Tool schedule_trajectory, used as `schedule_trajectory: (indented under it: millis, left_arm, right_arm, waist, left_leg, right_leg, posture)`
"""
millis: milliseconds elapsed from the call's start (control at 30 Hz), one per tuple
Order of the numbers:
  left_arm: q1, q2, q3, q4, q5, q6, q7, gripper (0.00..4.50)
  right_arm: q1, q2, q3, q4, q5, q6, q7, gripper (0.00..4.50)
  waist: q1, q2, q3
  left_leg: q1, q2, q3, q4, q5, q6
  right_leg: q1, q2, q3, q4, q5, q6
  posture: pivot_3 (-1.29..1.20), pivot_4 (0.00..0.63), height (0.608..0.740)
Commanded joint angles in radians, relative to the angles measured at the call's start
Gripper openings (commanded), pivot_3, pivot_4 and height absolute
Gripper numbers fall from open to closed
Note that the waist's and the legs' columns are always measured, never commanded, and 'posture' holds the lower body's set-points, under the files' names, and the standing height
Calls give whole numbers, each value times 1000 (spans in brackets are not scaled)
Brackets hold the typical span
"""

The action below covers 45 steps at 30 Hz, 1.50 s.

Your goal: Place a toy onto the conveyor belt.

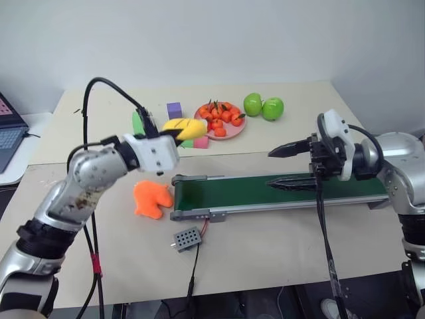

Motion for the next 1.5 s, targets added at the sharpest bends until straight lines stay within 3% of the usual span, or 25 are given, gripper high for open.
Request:
schedule_trajectory:
  millis: [33,233,600,867,1233,1267,1500]
  left_arm:
    - [89,-4,45,2,227,-222,173,13]
    - [164,-32,64,76,398,-373,324,13]
    - [100,-97,-9,242,474,-504,333,13]
    - [32,-152,-68,335,451,-579,296,13]
    - [29,-131,-97,379,365,-667,178,13]
    - [28,-131,-97,385,364,-661,167,799]
    - [6,-132,-87,430,366,-660,138,3361]
  right_arm:
    - [10,-6,-47,-39,19,-3,-18,4500]
    - [17,-4,-54,-45,16,-10,-40,4500]
    - [39,-14,-76,-70,23,4,-64,4500]
    - [94,-35,-116,-124,38,34,-91,4500]
    - [115,-51,-125,-138,49,37,-113,4500]
    - [115,-50,-124,-138,49,36,-115,4500]
    - [112,-53,-122,-135,49,31,-118,4500]
  waist:
    - [1,0,0]
    - [12,0,0]
    - [19,0,0]
    - [19,1,0]
    - [18,1,0]
    - [18,1,0]
    - [18,1,0]
  left_leg:
    - [-1,0,0,0,0,0]
    - [-1,0,0,2,0,0]
    - [0,0,0,4,0,1]
    - [0,-1,1,6,0,2]
    - [0,0,1,10,0,2]
    - [0,0,1,10,0,2]
    - [0,0,1,11,0,2]
  right_leg:
    - [0,0,0,0,0,0]
    - [0,0,0,0,1,1]
    - [2,0,-1,1,2,2]
    - [3,-1,-1,1,3,2]
    - [4,-1,-1,1,4,3]
    - [4,-1,-1,1,4,4]
    - [4,-1,-1,2,4,4]
  posture:
    - [0,150,740]
    - [0,150,740]
    - [0,150,740]
    - [0,150,740]
    - [0,150,740]
    - [0,150,740]
    - [0,150,740]
